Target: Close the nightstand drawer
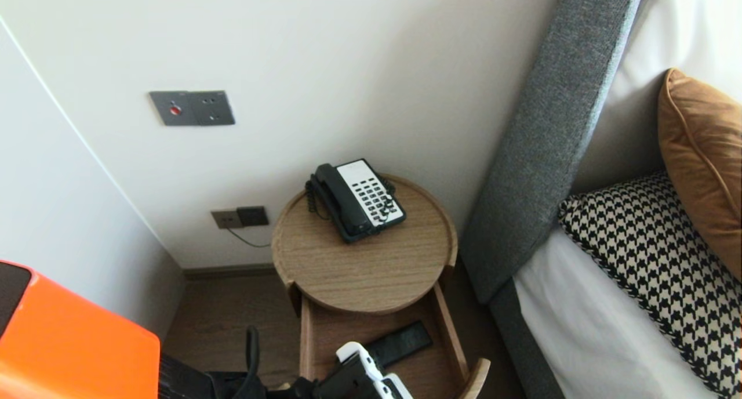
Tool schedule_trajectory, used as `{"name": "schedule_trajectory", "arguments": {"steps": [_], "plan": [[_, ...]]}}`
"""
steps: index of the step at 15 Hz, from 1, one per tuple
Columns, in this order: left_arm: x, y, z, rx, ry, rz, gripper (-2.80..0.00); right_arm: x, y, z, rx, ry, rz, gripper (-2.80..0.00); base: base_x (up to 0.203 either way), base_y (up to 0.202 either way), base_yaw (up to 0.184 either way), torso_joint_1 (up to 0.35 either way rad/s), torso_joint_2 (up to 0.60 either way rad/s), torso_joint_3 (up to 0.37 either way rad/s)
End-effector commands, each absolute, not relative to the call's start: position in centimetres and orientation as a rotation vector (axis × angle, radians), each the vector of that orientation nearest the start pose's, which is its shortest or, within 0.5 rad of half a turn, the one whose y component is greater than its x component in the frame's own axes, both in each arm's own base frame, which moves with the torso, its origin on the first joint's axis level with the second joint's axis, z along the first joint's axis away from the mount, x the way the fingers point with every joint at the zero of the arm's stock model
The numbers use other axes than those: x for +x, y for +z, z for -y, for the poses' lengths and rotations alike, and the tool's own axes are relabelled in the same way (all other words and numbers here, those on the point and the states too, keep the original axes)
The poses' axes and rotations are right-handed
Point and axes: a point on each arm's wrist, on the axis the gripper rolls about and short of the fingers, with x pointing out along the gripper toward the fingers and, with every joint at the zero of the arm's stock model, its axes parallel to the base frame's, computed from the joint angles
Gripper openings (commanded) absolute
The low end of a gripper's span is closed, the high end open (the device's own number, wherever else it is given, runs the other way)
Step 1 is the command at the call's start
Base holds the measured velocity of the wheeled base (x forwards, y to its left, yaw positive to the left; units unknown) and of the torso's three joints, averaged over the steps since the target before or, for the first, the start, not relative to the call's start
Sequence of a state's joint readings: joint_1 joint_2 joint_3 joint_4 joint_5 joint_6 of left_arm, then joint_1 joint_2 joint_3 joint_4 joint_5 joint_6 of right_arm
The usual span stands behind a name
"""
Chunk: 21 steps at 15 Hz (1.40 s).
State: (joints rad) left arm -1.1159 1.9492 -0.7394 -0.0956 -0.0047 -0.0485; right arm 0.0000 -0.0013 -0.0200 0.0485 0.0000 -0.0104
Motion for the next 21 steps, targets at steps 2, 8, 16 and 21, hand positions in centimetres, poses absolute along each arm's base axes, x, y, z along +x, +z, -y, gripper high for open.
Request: {"name": "schedule_trajectory", "arguments": {"steps": [2, 8, 16, 21], "plan": [[13.8, 4.2, 26.1, 0.57, -0.93, -1.005, -2.8, -2.5, 7.6, 0.0, -0.011, 0.0, -0.022, -2.8, 0.0, 0.0, 0.0, 0.0, 0.0, 0.0], [16.2, 4.9, 26.4, 0.52, -0.858, -0.947, -2.8, -2.5, 7.6, 0.0, -0.011, 0.0, -0.022, -2.8, 0.0, 0.0, 0.0, 0.0, 0.0, 0.0], [21.2, 5.4, 26.7, 0.411, -0.772, -0.869, -2.8, -2.5, 7.6, 0.0, -0.011, 0.0, -0.023, -2.8, 0.0, 0.0, 0.0, 0.0, 0.0, 0.0], [23.8, 4.8, 26.2, 0.37, -0.72, -0.831, -2.8, -2.5, 7.6, 0.0, -0.011, 0.0, -0.023, -2.8, 0.0, 0.0, 0.0, 0.0, 0.0, 0.0]]}}
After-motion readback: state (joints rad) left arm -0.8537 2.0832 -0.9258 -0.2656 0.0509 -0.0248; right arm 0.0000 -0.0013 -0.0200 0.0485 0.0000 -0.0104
